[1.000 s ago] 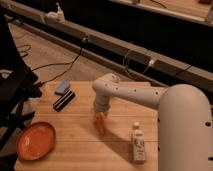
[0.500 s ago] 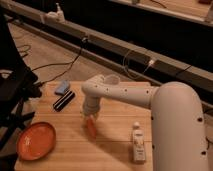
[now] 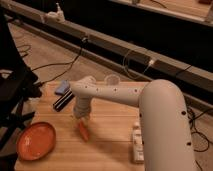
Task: Drag the pepper across the table
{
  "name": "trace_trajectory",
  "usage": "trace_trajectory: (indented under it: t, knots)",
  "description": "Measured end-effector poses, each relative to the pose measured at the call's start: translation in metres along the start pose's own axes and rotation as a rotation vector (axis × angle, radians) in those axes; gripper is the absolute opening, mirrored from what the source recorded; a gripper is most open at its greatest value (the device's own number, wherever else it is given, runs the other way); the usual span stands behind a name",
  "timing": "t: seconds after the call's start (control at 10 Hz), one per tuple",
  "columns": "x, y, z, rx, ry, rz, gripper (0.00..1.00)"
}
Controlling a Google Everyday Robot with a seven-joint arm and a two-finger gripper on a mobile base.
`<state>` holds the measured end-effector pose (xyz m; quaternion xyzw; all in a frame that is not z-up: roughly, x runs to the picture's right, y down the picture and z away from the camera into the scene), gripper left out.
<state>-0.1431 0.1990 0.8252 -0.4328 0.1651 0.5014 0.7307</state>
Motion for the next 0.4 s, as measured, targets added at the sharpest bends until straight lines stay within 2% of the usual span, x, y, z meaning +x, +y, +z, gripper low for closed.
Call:
trace_trajectory:
  t: [0.2, 0.4]
  knots:
    - [0.008, 0.020, -0.002, -0.015, 0.014, -0.073, 0.00]
    - [0.011, 0.024, -0.002, -0.017, 0.017, -0.089, 0.02]
